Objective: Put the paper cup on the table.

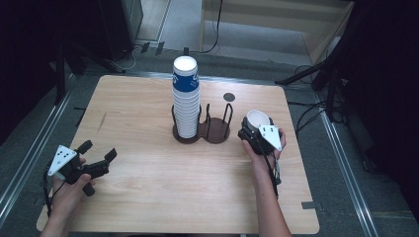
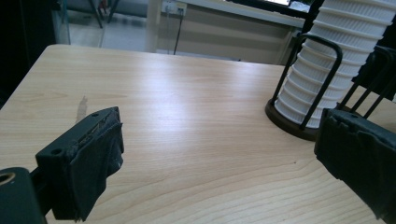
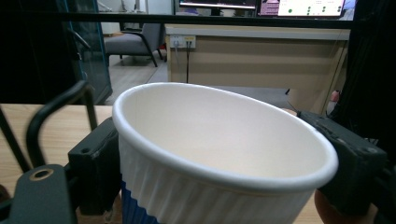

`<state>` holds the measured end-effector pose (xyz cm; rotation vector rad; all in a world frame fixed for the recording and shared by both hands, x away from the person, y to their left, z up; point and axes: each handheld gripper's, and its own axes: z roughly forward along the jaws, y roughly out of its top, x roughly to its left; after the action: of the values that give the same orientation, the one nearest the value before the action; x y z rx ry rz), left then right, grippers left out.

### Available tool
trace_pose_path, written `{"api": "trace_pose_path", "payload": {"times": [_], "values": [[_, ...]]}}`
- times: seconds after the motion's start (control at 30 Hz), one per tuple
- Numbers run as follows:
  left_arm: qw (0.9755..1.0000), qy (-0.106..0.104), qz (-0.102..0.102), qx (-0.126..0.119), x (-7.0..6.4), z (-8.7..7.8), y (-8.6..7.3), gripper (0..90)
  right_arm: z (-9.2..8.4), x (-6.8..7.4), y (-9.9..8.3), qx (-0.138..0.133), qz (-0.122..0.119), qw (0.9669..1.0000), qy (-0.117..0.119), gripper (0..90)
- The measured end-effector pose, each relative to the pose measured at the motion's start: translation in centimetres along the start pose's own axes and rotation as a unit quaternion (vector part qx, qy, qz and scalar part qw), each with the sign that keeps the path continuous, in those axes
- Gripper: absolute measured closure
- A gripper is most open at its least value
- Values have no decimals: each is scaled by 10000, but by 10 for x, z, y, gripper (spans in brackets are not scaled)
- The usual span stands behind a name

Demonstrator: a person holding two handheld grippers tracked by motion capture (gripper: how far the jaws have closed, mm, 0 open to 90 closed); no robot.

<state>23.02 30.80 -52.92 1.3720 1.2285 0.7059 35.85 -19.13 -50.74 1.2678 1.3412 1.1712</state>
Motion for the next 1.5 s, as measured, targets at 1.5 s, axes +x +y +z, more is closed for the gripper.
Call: {"api": "trace_pose_path", "payload": {"times": [1.5], "values": [[9994, 185, 108, 290, 6, 11, -18, 20, 75, -27, -18, 629, 169, 9967, -484, 137]]}}
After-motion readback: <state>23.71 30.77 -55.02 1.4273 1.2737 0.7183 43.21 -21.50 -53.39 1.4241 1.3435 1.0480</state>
